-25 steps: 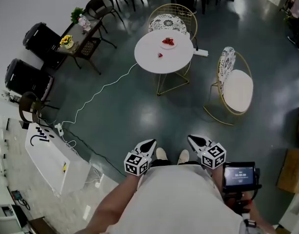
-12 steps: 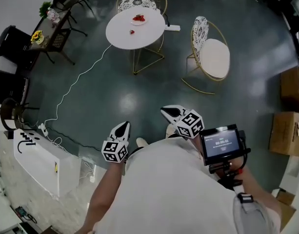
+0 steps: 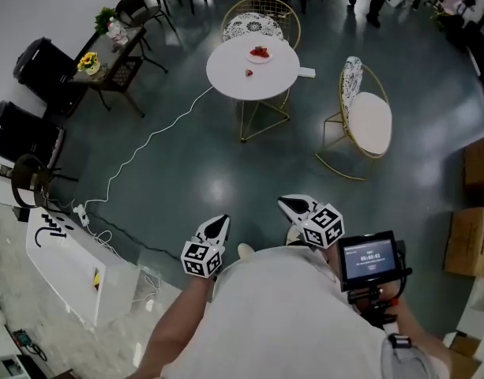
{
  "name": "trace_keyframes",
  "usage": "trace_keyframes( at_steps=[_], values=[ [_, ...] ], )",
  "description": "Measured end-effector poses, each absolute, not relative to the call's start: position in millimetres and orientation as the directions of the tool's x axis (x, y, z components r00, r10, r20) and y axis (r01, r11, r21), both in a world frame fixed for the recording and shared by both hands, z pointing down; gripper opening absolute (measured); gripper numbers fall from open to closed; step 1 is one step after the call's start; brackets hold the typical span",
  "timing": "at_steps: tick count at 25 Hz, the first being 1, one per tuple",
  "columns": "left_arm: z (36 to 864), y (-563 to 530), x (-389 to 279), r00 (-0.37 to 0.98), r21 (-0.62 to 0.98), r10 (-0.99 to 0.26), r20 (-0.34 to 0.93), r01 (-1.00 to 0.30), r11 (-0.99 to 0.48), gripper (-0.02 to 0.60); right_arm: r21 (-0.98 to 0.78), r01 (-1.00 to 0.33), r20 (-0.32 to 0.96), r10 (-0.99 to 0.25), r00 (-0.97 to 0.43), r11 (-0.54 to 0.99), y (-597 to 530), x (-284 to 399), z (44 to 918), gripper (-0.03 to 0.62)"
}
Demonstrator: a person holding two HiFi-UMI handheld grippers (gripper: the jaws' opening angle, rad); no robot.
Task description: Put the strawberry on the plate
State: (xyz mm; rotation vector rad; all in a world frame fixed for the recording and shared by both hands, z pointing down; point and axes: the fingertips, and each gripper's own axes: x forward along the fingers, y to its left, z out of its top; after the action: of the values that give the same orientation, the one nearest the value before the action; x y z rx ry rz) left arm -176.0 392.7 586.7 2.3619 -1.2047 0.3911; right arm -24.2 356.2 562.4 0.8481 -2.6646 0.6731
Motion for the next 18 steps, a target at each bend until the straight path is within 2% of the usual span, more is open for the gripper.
trace_keyframes(
  at_steps=[10,18],
  values=[
    [590,395,-226,0.587,0.275,-0.695,0.414,-0.809,-0.520,0.005,-0.345,-0.634,0.387,-0.510,-0.768,0.692,359,-70,566,0.005],
    [589,395,-238,0.602,0.281,-0.681,0.416,-0.798,-0.534,0.005,-0.340,-0.639,0.403,-0.507,-0.762,0.690,360,-88,566,0.005]
  ],
)
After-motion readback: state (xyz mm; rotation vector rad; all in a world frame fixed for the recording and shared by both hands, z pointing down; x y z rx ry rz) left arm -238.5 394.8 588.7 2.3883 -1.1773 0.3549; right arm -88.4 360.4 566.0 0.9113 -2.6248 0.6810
